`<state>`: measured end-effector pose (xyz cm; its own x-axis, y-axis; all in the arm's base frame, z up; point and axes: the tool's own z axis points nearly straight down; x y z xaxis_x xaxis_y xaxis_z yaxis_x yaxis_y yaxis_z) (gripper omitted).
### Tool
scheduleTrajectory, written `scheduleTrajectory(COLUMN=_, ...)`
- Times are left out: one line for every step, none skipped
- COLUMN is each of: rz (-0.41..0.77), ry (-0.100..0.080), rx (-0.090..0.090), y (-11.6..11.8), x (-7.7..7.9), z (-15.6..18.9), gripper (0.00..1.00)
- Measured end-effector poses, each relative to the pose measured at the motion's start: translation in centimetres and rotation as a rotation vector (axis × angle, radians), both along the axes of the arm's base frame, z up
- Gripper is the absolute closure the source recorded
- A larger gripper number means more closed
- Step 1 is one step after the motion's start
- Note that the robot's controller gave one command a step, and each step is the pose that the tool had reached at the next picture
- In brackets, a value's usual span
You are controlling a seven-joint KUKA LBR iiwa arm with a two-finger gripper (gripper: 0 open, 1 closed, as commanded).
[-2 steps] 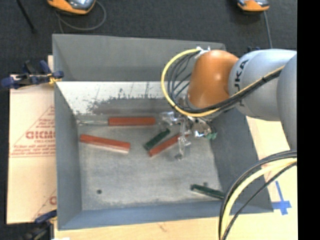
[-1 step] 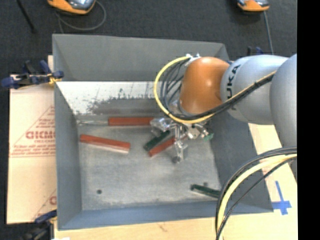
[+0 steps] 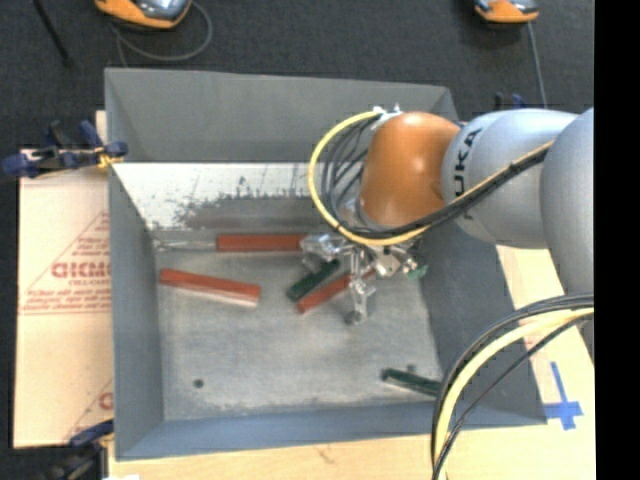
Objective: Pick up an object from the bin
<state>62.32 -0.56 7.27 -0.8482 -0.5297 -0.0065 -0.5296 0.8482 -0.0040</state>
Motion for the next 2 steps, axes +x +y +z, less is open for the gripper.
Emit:
scheduleTrajectory(rz=0.0, ry=-0.001, rx=0.0, y=0.0, x=0.1, z=0.2, gripper=1.0)
scheduleTrajectory(rz=-0.007, ry=-0.006, rx=-0.001, y=-0.1, x=0.4, z=9.6, gripper=1.0)
